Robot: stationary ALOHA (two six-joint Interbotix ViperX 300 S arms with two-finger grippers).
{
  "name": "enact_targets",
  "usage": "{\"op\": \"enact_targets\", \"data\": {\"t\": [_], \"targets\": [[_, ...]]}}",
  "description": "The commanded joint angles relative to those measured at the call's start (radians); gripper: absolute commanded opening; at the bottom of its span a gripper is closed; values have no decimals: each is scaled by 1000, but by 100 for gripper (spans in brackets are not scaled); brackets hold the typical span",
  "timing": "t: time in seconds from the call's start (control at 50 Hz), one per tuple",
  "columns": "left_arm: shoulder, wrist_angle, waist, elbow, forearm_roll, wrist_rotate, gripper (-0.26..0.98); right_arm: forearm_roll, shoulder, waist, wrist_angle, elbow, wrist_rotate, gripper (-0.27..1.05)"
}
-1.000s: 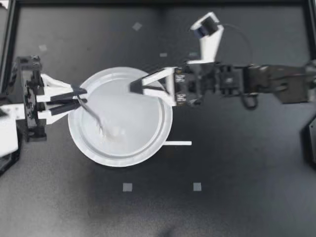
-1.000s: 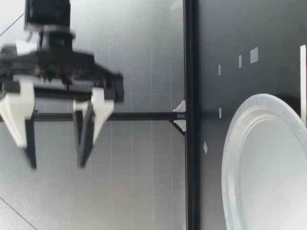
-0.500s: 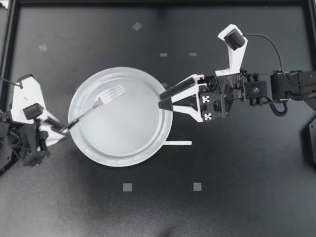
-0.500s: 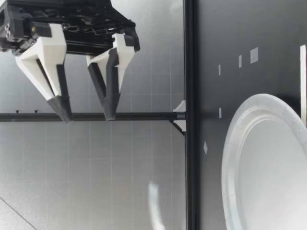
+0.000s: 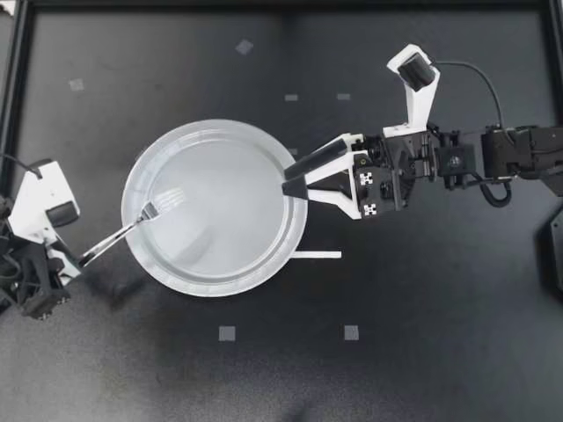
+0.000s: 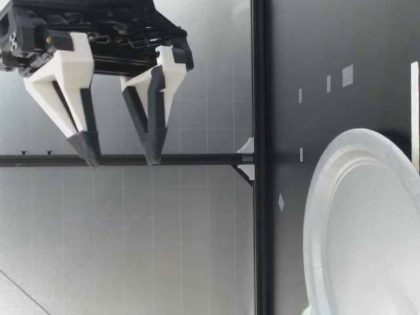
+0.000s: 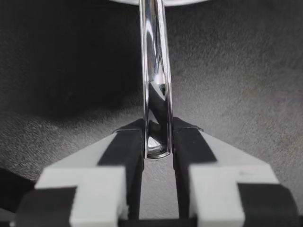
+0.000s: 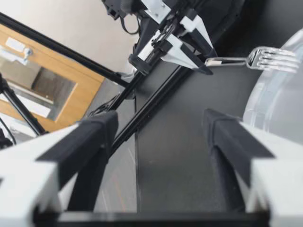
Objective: Pick up the fork and place it on the plate.
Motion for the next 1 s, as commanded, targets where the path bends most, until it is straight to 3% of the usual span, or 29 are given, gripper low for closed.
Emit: {"op": "enact_targets", "data": {"t": [0.0,0.24,0.62,0.98], "targets": [[54,-43,-20,-9,-31,5,9,2,-11,0,-9,-14,0,71],[173,-115,-28,-21,-63,77,9,5,-8,0,-9,-17,3,71],[201,-114,-28,-28,-92,81,9,6,-6,0,-9,-17,6,71],[202,-112,-28,-32,-233,153,13,9,-2,0,-11,-17,11,71]]}}
